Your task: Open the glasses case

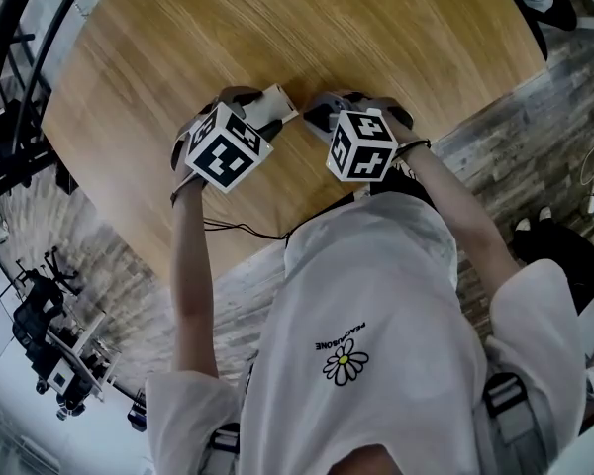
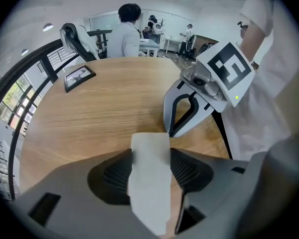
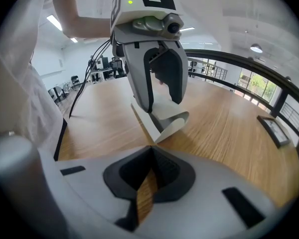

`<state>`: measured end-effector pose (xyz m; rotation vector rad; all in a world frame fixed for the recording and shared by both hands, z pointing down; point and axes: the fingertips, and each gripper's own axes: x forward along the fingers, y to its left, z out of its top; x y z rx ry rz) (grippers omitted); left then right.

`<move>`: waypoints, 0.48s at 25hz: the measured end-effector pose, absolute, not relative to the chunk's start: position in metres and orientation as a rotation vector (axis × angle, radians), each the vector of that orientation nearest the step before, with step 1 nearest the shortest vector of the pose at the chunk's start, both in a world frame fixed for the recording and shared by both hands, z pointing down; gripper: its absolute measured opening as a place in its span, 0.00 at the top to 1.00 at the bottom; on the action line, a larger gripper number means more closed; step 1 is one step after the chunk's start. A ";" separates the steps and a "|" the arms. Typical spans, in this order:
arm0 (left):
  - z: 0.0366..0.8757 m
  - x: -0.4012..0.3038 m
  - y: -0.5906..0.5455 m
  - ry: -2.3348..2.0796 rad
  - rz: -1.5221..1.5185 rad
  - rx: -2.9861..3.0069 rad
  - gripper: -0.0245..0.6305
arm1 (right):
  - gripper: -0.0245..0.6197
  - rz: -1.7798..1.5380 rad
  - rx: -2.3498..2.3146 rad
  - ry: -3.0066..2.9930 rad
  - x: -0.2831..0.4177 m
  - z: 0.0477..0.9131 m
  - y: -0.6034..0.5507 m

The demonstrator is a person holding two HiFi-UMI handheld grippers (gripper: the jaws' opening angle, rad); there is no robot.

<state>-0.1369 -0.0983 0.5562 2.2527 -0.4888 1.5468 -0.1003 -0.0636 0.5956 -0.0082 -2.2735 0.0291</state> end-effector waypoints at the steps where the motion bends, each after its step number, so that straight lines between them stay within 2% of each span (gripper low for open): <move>1: 0.556 -0.137 -0.100 -0.500 1.553 2.261 0.57 | 0.95 0.032 -0.009 -2.273 -0.100 0.595 -0.064; 2: 0.555 -0.138 -0.102 -0.519 1.565 2.274 0.59 | 0.95 0.035 -0.009 -2.273 -0.100 0.595 -0.064; 3: 0.554 -0.138 -0.105 -0.539 1.582 2.290 0.69 | 0.95 0.037 -0.009 -2.274 -0.099 0.595 -0.064; 5: 0.551 -0.139 -0.108 -0.558 1.607 2.317 0.72 | 0.95 0.040 -0.007 -2.276 -0.099 0.596 -0.064; 8: 0.545 -0.142 -0.115 -0.608 1.641 2.341 0.85 | 0.95 0.044 -0.003 -2.277 -0.098 0.597 -0.064; 12: 0.543 -0.160 -0.136 -0.756 1.762 2.347 0.92 | 0.95 0.037 -0.003 -2.275 -0.099 0.597 -0.064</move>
